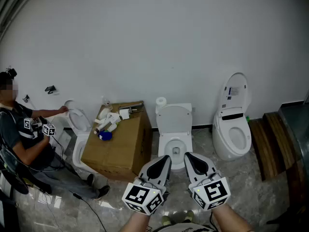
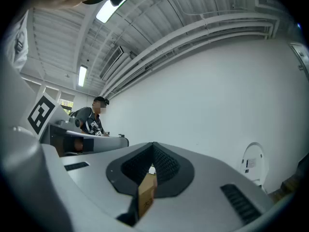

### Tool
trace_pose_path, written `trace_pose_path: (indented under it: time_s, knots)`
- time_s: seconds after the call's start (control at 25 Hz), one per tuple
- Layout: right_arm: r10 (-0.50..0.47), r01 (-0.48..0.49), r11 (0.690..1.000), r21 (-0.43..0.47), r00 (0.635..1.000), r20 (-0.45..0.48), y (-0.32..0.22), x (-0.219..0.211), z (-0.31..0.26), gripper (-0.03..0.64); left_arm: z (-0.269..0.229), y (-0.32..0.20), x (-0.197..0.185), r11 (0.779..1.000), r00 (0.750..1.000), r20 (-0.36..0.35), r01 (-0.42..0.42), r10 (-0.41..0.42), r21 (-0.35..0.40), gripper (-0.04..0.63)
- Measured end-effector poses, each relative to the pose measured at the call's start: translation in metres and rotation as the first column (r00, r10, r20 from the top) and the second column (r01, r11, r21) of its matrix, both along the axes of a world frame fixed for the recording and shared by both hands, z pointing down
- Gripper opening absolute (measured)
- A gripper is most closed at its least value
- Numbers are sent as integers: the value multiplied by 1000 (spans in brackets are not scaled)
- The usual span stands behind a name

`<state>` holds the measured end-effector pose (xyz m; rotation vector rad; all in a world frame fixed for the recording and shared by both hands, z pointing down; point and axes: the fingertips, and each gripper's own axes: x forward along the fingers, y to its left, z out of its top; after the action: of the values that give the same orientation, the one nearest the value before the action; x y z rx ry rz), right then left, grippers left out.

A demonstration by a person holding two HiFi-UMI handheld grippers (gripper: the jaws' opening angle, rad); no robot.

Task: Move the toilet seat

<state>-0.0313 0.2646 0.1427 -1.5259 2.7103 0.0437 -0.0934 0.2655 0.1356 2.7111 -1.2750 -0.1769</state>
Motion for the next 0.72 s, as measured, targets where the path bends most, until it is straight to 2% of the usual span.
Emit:
trace_pose_path:
  time_s: [0.4,0.72]
  knots:
    - [-6,6,1000,-2,1000,2,-3,3,0,12,0,-2,2,1000,1000,2,8,-8,-4,3]
    - [-57,59,998,-21,996,72,-1,4,1,14,5,-4,7,1000,1000,6,18,-18,-14,3]
